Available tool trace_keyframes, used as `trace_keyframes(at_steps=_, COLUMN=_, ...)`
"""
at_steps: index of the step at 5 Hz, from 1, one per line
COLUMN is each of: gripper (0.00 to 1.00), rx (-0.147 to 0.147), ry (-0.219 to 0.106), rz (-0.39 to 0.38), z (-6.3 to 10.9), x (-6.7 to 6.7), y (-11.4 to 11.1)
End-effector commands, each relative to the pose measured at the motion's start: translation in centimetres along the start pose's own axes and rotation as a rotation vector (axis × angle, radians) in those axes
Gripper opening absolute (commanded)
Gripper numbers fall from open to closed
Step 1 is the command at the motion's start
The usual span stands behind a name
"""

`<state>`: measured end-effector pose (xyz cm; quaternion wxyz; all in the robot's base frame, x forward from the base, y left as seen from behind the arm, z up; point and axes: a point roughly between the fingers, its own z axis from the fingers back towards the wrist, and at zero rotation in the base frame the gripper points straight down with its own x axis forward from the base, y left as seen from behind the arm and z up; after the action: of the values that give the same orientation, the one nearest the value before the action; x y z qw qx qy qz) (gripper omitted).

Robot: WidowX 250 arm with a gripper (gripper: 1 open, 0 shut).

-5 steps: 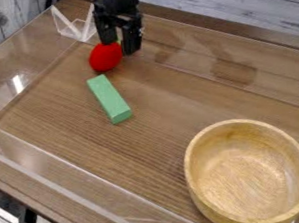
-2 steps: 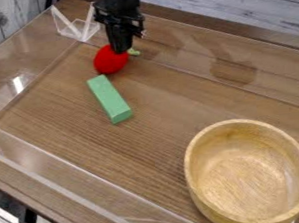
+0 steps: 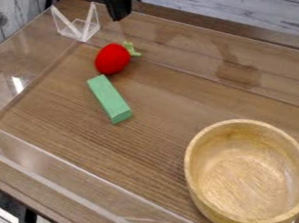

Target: Move the red object to the right side of the table

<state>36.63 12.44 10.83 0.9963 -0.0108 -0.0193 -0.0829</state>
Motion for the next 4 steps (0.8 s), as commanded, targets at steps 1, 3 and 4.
trace_keyframes(at_steps=1, gripper=1.00, rx=0.046, ry=-0.055, rz=-0.011, z=1.7, x=0.7, y=0.4)
trace_keyframes(at_steps=3, gripper=1.00, rx=0.050, ry=0.005, rz=-0.009, z=-1.6, x=0.2, y=0.8)
trace_keyframes(at_steps=4, gripper=1.00, rx=0.048, ry=0.035, rz=-0.009, z=-2.9, x=-0.1, y=0.9)
